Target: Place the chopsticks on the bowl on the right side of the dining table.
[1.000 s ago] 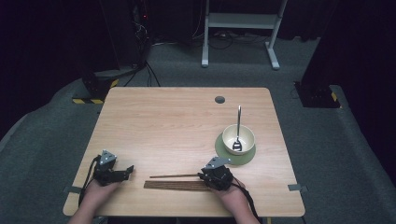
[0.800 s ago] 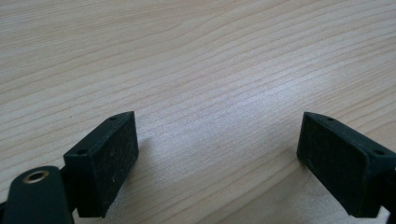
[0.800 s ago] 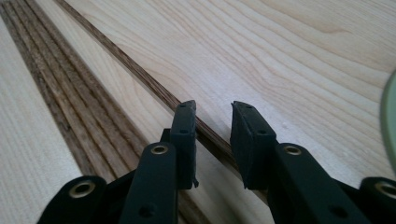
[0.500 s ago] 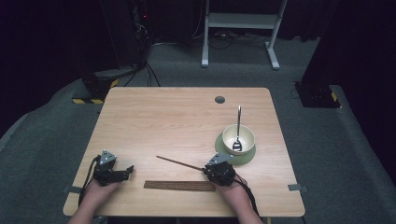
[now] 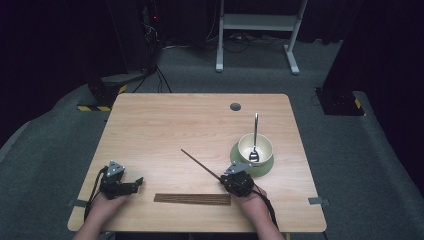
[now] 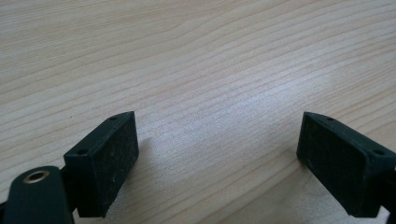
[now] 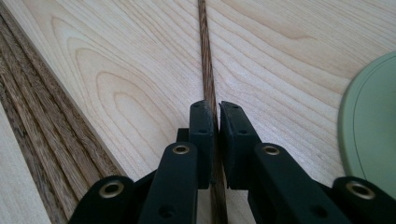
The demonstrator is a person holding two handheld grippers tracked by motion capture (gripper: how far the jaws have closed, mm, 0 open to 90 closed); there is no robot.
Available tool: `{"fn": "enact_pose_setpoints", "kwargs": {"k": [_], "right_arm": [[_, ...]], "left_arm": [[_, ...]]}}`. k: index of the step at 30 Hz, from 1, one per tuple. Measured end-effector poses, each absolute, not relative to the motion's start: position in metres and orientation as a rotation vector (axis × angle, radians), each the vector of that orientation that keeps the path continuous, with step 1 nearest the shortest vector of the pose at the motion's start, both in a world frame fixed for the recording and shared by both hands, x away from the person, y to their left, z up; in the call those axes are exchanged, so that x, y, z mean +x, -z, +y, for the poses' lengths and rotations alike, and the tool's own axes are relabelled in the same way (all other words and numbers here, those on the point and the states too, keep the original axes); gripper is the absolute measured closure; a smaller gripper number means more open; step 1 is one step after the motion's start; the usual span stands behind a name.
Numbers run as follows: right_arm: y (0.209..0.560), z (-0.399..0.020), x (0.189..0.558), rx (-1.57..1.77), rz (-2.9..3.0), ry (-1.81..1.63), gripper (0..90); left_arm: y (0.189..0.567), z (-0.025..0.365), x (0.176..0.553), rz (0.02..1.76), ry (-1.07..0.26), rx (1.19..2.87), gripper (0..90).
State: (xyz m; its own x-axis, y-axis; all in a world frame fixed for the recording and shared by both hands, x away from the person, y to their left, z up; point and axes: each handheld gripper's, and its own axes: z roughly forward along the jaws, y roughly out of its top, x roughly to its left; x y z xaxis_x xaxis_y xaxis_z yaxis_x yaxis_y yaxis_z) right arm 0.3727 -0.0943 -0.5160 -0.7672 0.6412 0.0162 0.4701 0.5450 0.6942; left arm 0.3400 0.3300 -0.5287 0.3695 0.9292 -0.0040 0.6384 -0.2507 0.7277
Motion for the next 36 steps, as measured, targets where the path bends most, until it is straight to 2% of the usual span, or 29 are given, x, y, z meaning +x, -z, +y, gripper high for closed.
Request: {"fn": "enact_pose_setpoints", "kwargs": {"k": [6, 18, 36], "right_arm": [[0.517, -0.095, 0.372, 0.907, 2.547, -1.039, 81.5], [0.516, -0.093, 0.37, 0.889, 2.539, -1.011, 84.3], [0.487, -0.109, 0.363, 0.916, 2.414, -1.158, 84.3]], "left_arm": [[0.529, 0.33, 0.34, 1.351, -0.579, 1.987, 12.8], [0.529, 0.33, 0.34, 1.351, -0.579, 1.985, 13.0], [0.529, 0.33, 0.34, 1.351, -0.579, 1.984, 13.1]]}}
